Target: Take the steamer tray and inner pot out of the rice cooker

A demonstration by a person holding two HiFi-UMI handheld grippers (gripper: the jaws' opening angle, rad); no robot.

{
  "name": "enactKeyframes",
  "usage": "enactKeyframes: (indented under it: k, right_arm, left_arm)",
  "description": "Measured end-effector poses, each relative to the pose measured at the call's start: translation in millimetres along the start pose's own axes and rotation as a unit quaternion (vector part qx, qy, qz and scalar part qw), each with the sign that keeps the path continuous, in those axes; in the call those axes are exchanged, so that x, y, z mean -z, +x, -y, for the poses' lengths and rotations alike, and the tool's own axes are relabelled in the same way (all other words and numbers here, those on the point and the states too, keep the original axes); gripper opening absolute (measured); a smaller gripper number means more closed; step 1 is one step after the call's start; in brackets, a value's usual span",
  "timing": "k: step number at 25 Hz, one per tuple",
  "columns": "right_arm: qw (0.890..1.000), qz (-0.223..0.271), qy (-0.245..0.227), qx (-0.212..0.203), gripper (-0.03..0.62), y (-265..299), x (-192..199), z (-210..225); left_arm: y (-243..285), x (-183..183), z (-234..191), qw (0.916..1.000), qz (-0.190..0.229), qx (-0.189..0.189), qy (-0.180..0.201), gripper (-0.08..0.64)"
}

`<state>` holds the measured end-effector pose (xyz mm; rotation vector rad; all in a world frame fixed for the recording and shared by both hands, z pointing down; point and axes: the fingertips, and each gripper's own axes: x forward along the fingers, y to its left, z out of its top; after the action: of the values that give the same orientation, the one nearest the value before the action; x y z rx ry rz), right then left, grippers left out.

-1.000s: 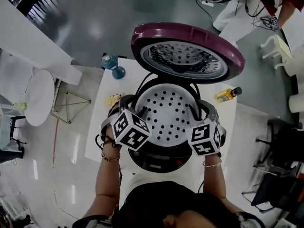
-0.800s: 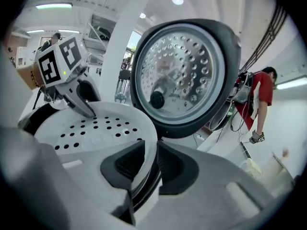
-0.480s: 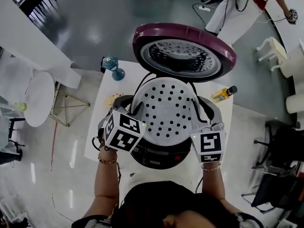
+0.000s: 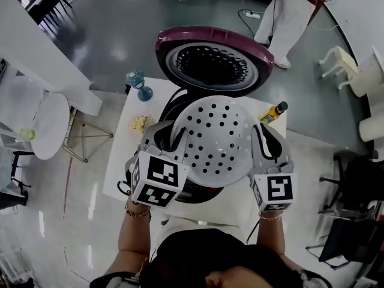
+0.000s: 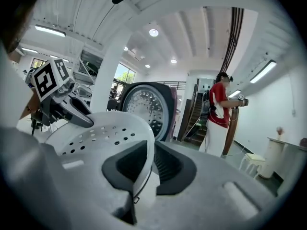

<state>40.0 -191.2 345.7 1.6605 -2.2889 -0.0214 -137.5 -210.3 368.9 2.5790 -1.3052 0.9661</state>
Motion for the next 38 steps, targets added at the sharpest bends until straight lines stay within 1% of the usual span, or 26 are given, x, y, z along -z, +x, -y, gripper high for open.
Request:
enactKeyframes:
  k: [2,6,9,12,16,20,23,24,26,29,34,38]
  right_arm:
    - [1.000,0.002,0.003,0.003,0.052,-18,1,15]
    - [1.000,0.004,0.014,0.014,0.050,-54,8,49]
    - [0.999,0.000,0.027,0.018,0.049,-77,19,78]
    - [0.999,-0.003,0.045,0.006,0.048,-98,35,106]
    - [0.997,-0.016,0.069,-0.026,0.044,-122,65,144]
    - [0.993,-0.043,0.089,-0.057,0.040,-130,104,170]
    - [0.991,-0.069,0.083,-0.081,0.040,-127,134,179]
    - [0.990,-0.078,0.080,-0.090,0.040,-124,145,181]
    - [0.986,-0.094,0.076,-0.111,0.040,-114,166,182]
    - [0.980,-0.121,0.071,-0.140,0.040,-99,198,180]
    - [0.968,-0.156,0.058,-0.185,0.040,-66,237,172]
    - [0.955,-0.160,0.086,-0.234,0.037,-40,264,162]
  left_arm:
    - [-6,-12,20,0.9999,0.012,0.004,0.001,0.084]
    - [-12,-36,66,0.9994,0.026,0.003,0.021,0.084]
    - [-11,-53,102,0.9991,0.032,0.017,0.020,0.084]
    - [-5,-65,139,0.9989,0.033,0.033,0.010,0.084]
    - [11,-70,194,0.9983,0.024,0.052,-0.009,0.086]
    - [34,-54,240,0.9979,-0.007,0.060,-0.024,0.098]
    - [52,-34,265,0.9977,-0.036,0.045,-0.036,0.101]
    - [59,-26,272,0.9973,-0.044,0.040,-0.043,0.103]
    - [72,-10,282,0.9953,-0.056,0.035,-0.071,0.106]
    - [93,16,293,0.9903,-0.078,0.027,-0.112,0.104]
    - [123,54,299,0.9830,-0.108,-0.002,-0.149,0.104]
    - [142,75,291,0.9756,-0.119,-0.017,-0.184,0.104]
